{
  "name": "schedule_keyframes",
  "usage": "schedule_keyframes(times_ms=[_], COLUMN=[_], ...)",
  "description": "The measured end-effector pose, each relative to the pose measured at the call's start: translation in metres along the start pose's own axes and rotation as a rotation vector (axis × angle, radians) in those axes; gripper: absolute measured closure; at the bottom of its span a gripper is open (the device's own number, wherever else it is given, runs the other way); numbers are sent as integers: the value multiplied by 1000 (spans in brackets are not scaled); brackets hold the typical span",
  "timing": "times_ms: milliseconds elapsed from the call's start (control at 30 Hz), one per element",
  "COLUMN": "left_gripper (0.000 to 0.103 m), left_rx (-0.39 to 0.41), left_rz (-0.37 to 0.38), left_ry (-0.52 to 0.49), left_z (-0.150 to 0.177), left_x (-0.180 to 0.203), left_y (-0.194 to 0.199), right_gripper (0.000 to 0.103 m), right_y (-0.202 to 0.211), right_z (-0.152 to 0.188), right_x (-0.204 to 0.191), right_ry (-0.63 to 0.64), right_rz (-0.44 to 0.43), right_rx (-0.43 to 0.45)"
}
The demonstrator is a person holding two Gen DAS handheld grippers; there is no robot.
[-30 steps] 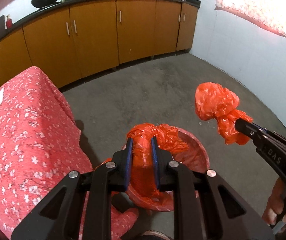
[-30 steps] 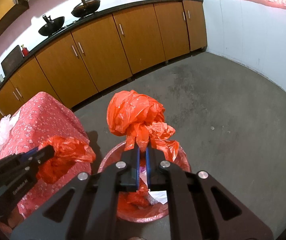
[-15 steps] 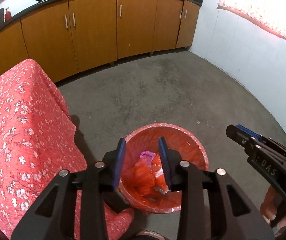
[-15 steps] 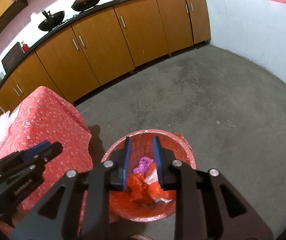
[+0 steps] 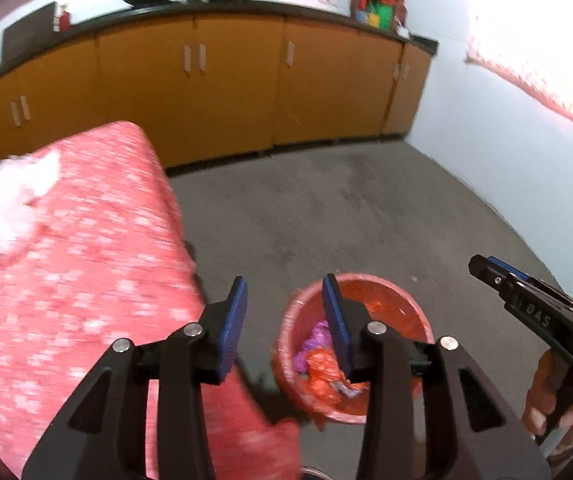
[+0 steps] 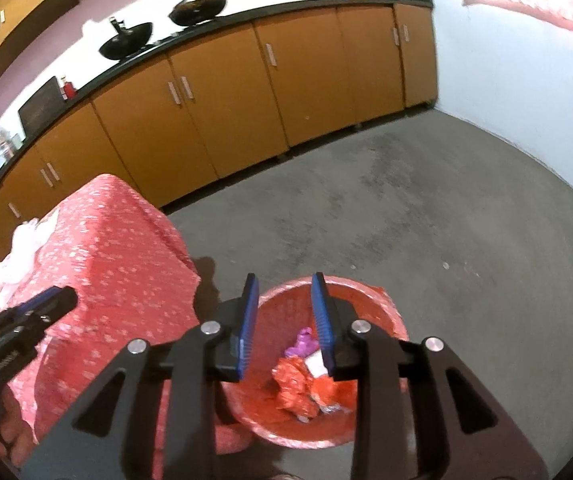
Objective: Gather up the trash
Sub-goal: 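Move both tools back over the table toward the clear plastics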
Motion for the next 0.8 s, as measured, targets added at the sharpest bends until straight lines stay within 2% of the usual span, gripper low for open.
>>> schedule_keyframes(times_ms=[200, 467, 567, 700, 800], left_gripper=[56, 46, 43, 38, 34], left_rx=[88, 192, 216, 234, 251], left_rz=[-121, -391, -470, -526, -542], left_ry=[40, 79, 117, 203, 254], left_z=[-7, 8, 15, 25, 30], left_x=[-80, -215, -257, -302, -329], left_y=[54, 123, 139, 152, 157], right_gripper=[72, 68, 66, 62, 60], right_y=[4, 1, -3, -14, -29], right_z=[-19, -24, -18, -9, 1], right_x=[-76, -217, -274, -338, -384], right_ry=[86, 234, 278, 337, 383], right_rz=[-97, -263, -327, -378, -393], right_rx=[23, 27, 15, -1, -18])
Point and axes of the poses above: each gripper's, at about its wrist camera, not at the fingertips, and y roughly against the way its jaws point, x to its right, z to its underside, the point moved 6 cm from there along -y, roughly the way its jaws point, and after that the axes turned 1 degree about y, right-handed, at the moved point
